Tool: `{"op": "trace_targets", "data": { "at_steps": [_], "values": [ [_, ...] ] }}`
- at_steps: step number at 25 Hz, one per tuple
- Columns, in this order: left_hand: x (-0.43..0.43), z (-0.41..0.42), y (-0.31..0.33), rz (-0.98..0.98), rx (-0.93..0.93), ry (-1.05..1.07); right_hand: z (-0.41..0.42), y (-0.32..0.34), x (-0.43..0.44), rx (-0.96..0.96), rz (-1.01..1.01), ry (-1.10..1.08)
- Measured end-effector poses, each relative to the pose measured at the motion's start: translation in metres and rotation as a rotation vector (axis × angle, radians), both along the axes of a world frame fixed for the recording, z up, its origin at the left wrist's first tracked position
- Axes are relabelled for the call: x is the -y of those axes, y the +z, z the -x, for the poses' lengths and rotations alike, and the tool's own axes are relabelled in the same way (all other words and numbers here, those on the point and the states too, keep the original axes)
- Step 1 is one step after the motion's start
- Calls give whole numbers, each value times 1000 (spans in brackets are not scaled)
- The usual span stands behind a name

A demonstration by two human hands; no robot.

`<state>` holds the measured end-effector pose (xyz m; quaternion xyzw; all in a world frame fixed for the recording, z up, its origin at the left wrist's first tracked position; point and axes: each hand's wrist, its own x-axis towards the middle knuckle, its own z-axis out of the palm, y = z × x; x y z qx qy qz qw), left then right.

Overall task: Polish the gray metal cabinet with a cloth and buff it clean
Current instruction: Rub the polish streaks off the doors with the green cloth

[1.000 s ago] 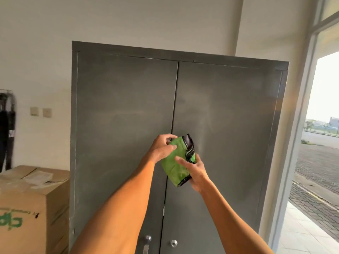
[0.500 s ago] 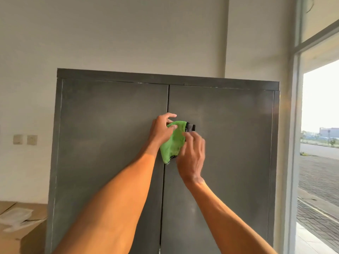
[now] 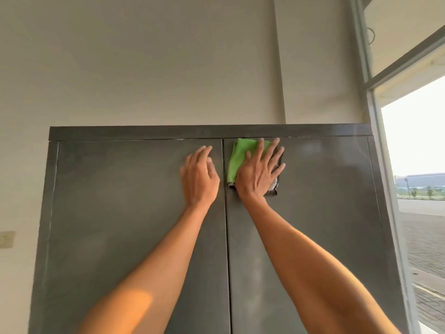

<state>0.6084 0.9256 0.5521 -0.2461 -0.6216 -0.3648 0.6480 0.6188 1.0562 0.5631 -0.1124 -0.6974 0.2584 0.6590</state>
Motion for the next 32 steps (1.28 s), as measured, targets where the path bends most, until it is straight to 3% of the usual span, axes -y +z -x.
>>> {"op": "trace_targets", "data": {
  "at_steps": [1, 3, 6, 8, 10, 14, 15, 17, 20, 22, 29, 32],
  "values": [
    [6, 6, -9, -75, -5, 31, 2, 8, 9, -65, 25, 13],
    [14, 17, -25, -174, -10, 93, 8, 13, 26, -136, -210, 22],
    [11, 29, -39, -195, 3, 212, 10, -2, 34, 21, -632, -64],
    [-8, 26, -48, -178, 51, 238, 6, 0, 8, 28, -665, -155],
    [-25, 21, -49, -155, 81, 254, 2, 10, -40, 3, -504, -219],
    [-34, 22, -52, -160, 112, 279, -16, 29, -115, -14, 129, -191],
    [-38, 22, -56, -162, 103, 302, -15, 32, -110, -12, 187, -182],
    [-46, 23, -66, -148, 76, 346, -11, 24, -78, -24, -28, -176],
    [-63, 23, -74, -156, 57, 361, 2, -8, -32, 17, -784, -154],
    [-79, 19, -74, -201, 84, 347, 6, -10, -44, 8, -915, -136],
    [-125, 5, -67, -60, 84, 360, -43, -2, -255, 6, -98, -199],
    [-124, 3, -72, -91, 96, 370, -50, -2, -262, -10, 203, -142]
  ]
}}
